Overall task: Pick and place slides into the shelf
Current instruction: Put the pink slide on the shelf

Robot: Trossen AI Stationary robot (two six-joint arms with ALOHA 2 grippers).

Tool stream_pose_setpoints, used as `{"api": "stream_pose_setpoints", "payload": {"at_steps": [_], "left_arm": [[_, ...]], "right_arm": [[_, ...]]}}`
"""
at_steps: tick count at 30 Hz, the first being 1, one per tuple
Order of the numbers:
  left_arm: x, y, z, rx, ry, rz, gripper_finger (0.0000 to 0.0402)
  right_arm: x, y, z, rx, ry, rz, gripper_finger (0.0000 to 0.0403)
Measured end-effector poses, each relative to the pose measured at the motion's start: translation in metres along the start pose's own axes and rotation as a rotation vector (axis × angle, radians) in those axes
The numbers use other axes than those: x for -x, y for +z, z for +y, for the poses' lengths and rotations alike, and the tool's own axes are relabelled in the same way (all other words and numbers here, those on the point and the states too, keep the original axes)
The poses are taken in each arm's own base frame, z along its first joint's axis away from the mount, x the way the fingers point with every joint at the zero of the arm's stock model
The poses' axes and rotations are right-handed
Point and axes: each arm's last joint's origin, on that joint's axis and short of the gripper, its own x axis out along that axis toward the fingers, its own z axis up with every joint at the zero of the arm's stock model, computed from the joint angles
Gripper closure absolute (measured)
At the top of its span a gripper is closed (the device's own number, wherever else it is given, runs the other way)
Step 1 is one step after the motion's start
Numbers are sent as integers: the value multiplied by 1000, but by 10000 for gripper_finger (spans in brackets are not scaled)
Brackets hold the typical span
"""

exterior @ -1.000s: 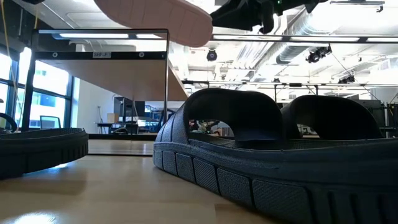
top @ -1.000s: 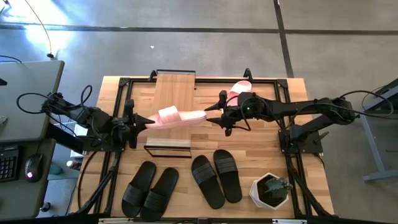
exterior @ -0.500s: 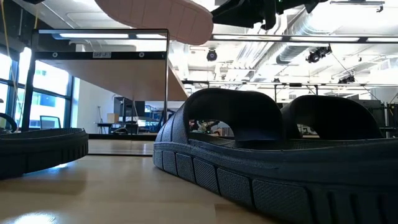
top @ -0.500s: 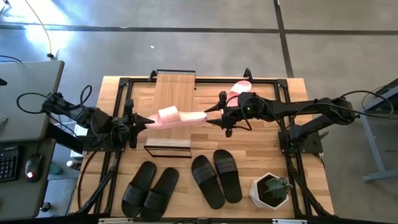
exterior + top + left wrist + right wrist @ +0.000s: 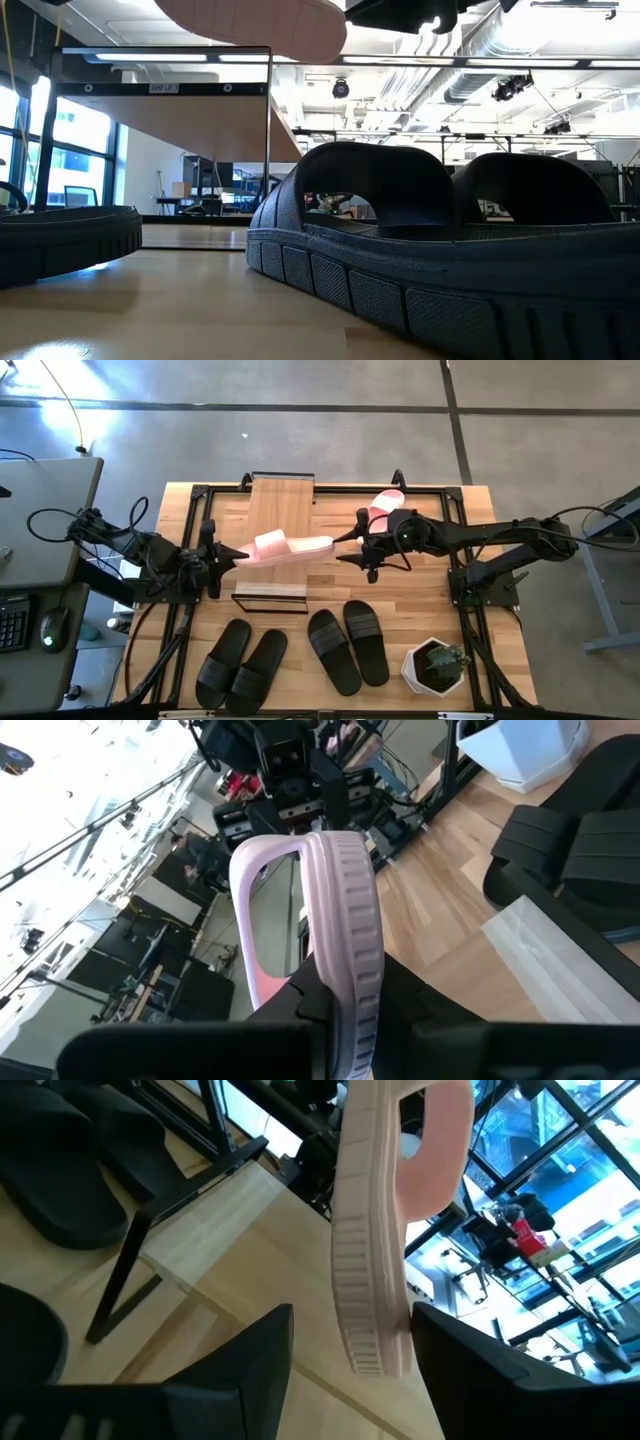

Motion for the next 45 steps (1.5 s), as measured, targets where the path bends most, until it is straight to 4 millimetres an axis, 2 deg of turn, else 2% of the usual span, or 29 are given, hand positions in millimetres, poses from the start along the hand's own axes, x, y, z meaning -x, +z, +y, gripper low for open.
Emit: {"api": "stream_pose_setpoints", "payload": {"at_steps": [19, 30, 40, 45], "left_arm": [[0, 5, 3, 5, 7, -73, 383], [0, 6, 4, 11, 8, -88, 383], [0, 7, 5, 18, 15, -96, 383], [0, 7, 5, 21, 18, -99, 383]], "right_arm": [[1, -4, -22, -5, -77, -101, 210], [0, 0, -23, 22, -48, -202, 210], [-22, -9, -19, 44, -35, -218, 210], [-25, -11, -18, 47, -39, -211, 233]]}}
